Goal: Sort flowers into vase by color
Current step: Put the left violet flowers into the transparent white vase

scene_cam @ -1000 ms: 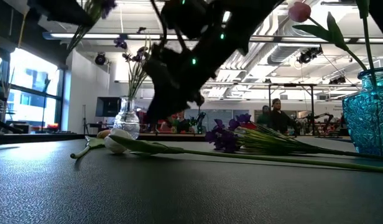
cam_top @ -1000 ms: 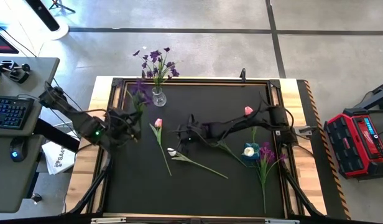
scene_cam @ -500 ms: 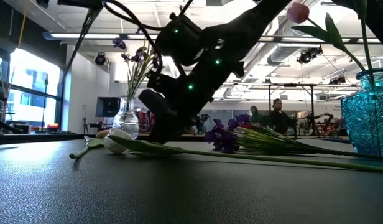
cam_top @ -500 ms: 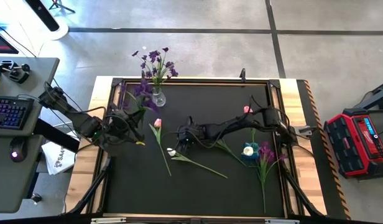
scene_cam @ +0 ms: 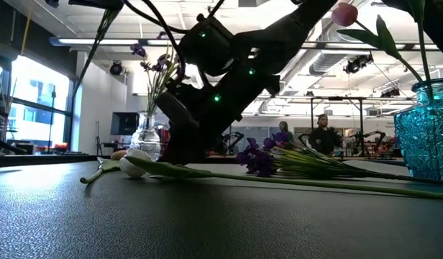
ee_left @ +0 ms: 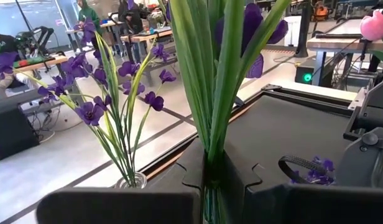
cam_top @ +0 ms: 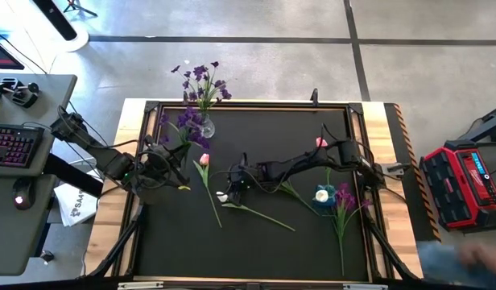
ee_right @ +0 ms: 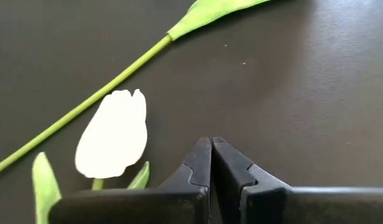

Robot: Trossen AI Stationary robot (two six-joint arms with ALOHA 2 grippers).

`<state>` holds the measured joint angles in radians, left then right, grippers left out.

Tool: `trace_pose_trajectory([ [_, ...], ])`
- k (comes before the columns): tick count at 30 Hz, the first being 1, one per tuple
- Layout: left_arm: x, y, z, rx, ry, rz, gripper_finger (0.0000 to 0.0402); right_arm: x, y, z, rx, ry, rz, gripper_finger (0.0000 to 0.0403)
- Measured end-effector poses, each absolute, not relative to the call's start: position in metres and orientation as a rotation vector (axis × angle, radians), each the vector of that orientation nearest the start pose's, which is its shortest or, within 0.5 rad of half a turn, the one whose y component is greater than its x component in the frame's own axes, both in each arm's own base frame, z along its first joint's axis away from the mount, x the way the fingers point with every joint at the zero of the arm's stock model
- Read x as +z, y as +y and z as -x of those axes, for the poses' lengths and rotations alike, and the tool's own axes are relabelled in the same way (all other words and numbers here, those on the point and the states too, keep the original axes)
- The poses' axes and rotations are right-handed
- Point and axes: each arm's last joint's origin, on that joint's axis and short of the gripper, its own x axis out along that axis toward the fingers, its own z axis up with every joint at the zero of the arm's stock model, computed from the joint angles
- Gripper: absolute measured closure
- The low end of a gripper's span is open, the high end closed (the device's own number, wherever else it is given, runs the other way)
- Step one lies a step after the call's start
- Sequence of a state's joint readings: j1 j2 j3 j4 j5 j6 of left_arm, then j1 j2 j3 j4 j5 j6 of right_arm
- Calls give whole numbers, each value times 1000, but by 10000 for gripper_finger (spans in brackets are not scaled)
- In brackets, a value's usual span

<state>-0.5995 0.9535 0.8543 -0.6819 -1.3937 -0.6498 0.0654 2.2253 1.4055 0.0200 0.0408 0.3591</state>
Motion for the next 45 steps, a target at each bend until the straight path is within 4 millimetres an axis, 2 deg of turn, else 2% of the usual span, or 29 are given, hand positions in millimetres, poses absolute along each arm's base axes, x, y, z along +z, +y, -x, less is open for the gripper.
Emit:
trace_pose_trajectory([
  [4,303,-72,-155,835,169,-63,390,106,31,-459,-88,797,-282,403],
  [7,303,-72,-155,835,169,-64,390,117,32,-458,-105,836,-227,403],
  [10,303,-72,-155,834,170,-64,390,130,28,-458,-161,905,-155,403],
  [14,303,-72,-155,833,177,-79,390,144,14,-457,-324,971,-60,403],
  [18,303,-72,-155,831,178,-78,390,142,4,-452,-403,1014,-46,403],
  [23,303,-72,-155,831,179,-79,390,134,2,-445,-438,1074,-81,403],
  [30,303,-72,-155,831,179,-80,389,126,13,-443,-377,1087,-128,403],
  [36,303,-72,-155,831,178,-78,389,111,20,-448,-339,1087,-140,403],
  [45,303,-72,-155,831,178,-78,389,113,25,-454,-274,1056,-184,403],
])
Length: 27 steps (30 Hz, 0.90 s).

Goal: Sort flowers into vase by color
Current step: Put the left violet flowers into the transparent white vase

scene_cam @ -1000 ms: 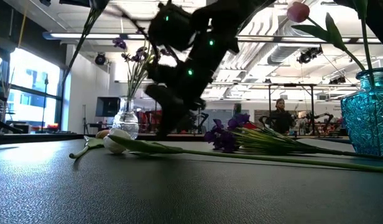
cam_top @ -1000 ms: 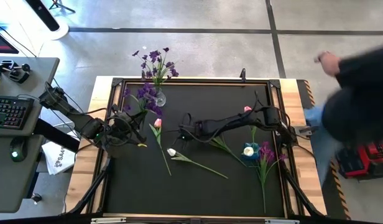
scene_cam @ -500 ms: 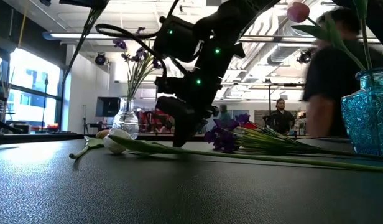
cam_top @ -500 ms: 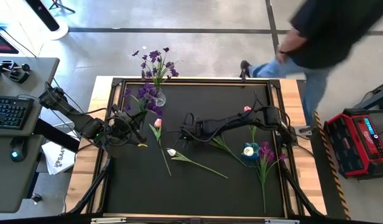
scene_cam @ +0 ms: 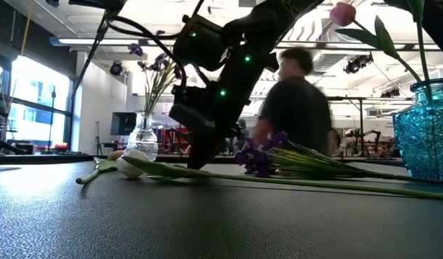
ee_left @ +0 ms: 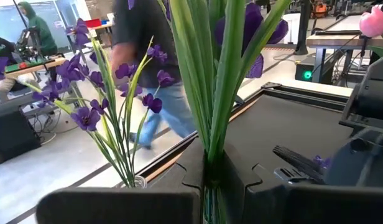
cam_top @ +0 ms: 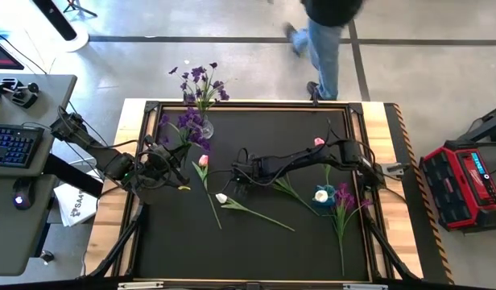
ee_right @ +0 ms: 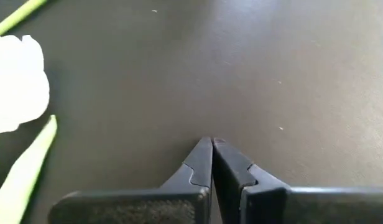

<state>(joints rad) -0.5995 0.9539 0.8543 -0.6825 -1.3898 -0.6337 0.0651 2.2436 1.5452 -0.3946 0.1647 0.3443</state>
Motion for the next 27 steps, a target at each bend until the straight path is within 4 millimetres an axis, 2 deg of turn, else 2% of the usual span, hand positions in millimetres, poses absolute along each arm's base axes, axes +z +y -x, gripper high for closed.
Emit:
trace_pose_trajectory([
  [7,303,-72,-156,822,182,-69,389,134,24,-452,-292,1004,-143,403],
  [12,303,-70,-157,821,189,-53,389,173,19,-449,-327,899,-87,403],
  [14,303,-67,-159,838,192,-43,389,179,14,-448,-345,891,-59,403],
  [20,298,-34,-168,919,318,-33,389,196,8,-443,-378,865,-7,403],
  [25,301,-4,-176,1002,367,-87,389,188,12,-440,-386,858,6,403],
  [27,301,6,-182,922,359,-92,389,184,17,-440,-375,833,5,403],
])
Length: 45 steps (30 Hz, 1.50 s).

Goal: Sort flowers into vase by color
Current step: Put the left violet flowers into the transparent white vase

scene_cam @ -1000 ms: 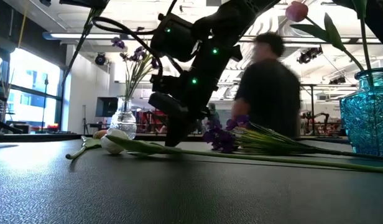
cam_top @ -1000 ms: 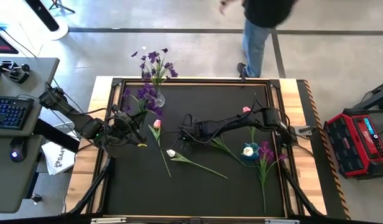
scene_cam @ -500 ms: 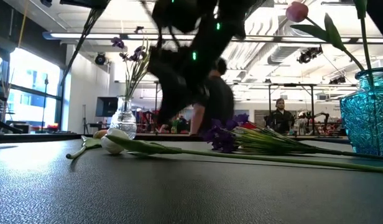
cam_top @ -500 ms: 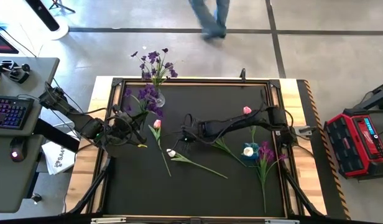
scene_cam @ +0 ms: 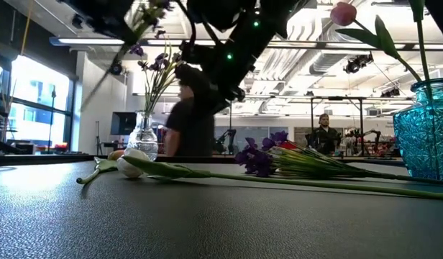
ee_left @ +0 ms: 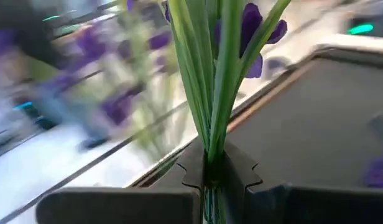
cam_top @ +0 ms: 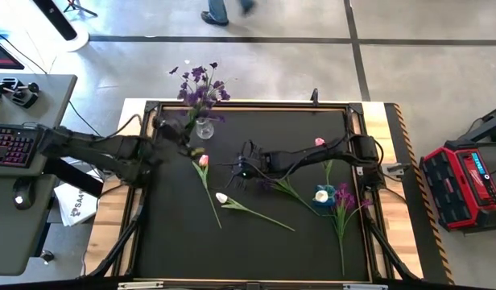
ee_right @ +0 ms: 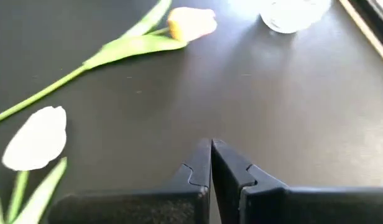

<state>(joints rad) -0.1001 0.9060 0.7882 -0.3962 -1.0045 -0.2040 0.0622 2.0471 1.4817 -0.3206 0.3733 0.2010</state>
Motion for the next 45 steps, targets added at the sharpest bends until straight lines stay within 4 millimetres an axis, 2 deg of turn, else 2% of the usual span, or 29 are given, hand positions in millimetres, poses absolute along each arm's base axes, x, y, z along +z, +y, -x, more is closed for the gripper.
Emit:
trace_pose_trajectory([
  [3,303,21,-187,647,232,-124,392,176,25,-438,-355,795,-1,403],
  [5,305,30,-184,534,108,-171,392,172,31,-438,-339,753,-7,403],
  [11,303,58,-163,646,-187,-239,393,165,46,-436,-302,708,-6,403],
  [14,299,70,-154,675,-275,-239,393,165,48,-436,-294,682,-14,403],
  [22,273,100,-145,813,-189,-163,394,166,47,-437,-296,670,-22,403],
  [32,251,109,-154,807,-24,-104,391,167,46,-437,-294,670,-17,403],
  [41,237,113,-156,853,93,-68,328,167,46,-437,-293,671,-17,403],
  [45,234,113,-153,910,230,-67,292,167,46,-437,-293,671,-17,403],
])
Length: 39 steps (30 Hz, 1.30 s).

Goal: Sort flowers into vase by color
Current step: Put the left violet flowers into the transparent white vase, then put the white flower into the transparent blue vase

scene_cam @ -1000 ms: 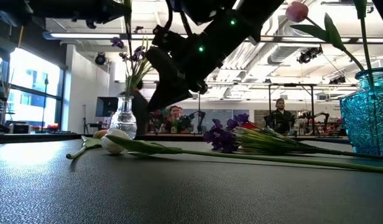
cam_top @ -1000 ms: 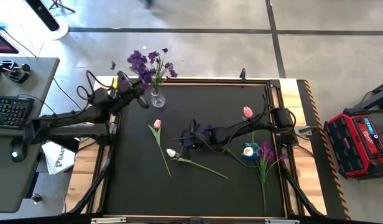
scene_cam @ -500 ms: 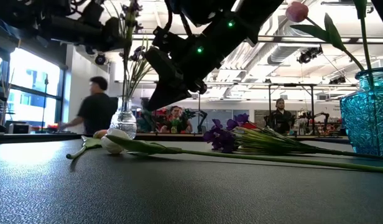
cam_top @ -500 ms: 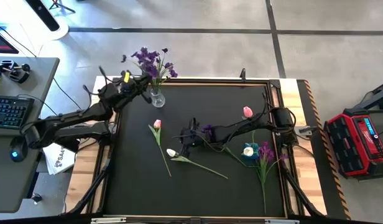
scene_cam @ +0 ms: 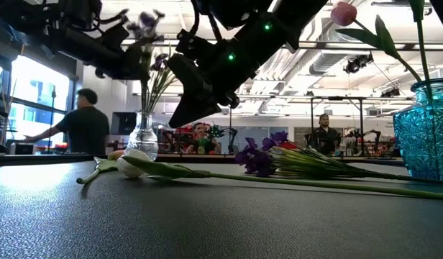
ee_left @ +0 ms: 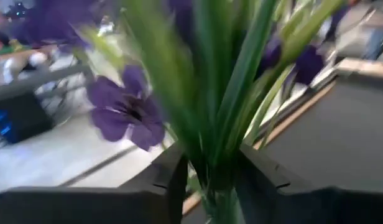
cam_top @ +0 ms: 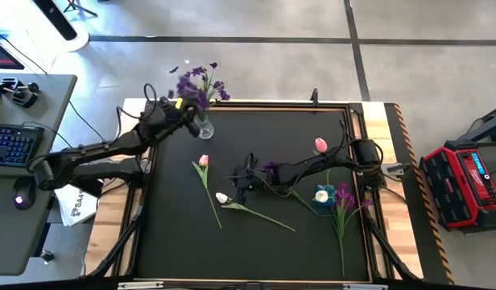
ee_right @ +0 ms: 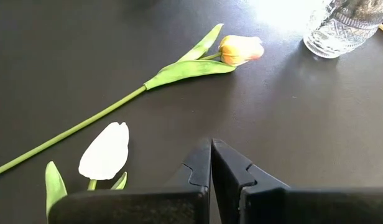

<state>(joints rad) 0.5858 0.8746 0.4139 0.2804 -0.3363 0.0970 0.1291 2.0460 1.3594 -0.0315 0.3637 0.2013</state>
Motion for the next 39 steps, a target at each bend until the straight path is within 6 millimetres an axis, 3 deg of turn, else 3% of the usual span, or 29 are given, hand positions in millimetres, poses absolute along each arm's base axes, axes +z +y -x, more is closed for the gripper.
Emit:
trace_pose_trajectory([
  [5,242,113,-152,917,327,-56,250,167,46,-437,-293,670,-17,403],
  [14,274,108,-147,898,500,-5,191,167,46,-438,-293,669,-17,403],
  [24,322,90,-141,838,594,51,189,167,46,-438,-292,669,-17,403],
  [33,369,64,-131,758,562,133,190,167,46,-438,-293,669,-17,403],
  [39,378,38,-137,587,532,150,190,167,46,-438,-293,669,-19,403],
])
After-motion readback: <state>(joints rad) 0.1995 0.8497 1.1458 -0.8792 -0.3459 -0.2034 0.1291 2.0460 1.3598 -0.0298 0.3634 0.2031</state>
